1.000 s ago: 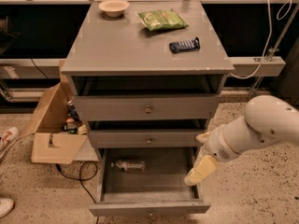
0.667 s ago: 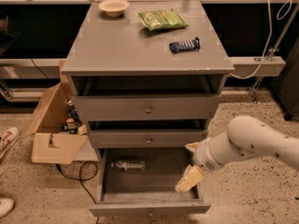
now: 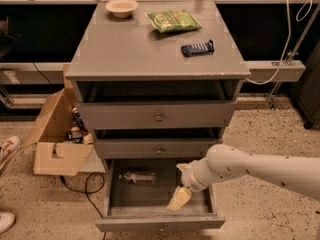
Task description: Pick water bottle from bottom drawer and place on counter
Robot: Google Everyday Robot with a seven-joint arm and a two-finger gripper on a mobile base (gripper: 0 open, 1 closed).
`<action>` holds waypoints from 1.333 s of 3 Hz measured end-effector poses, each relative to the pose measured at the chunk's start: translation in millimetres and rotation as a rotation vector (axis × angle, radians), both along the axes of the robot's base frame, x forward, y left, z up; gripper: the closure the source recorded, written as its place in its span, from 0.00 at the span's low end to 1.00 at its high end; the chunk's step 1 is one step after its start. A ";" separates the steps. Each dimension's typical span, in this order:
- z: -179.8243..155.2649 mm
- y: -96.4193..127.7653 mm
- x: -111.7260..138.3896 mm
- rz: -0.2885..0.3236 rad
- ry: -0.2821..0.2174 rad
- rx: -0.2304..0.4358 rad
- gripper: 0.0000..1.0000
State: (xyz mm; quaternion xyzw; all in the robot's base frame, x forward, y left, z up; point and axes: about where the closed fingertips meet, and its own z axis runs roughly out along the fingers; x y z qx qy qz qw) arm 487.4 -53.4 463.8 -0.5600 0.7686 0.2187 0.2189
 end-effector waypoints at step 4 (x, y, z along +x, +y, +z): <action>-137.9 23.7 60.5 -0.035 -0.037 0.065 0.00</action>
Offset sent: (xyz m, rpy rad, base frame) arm 0.0348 0.0089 -0.0955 0.0623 -0.0308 0.0216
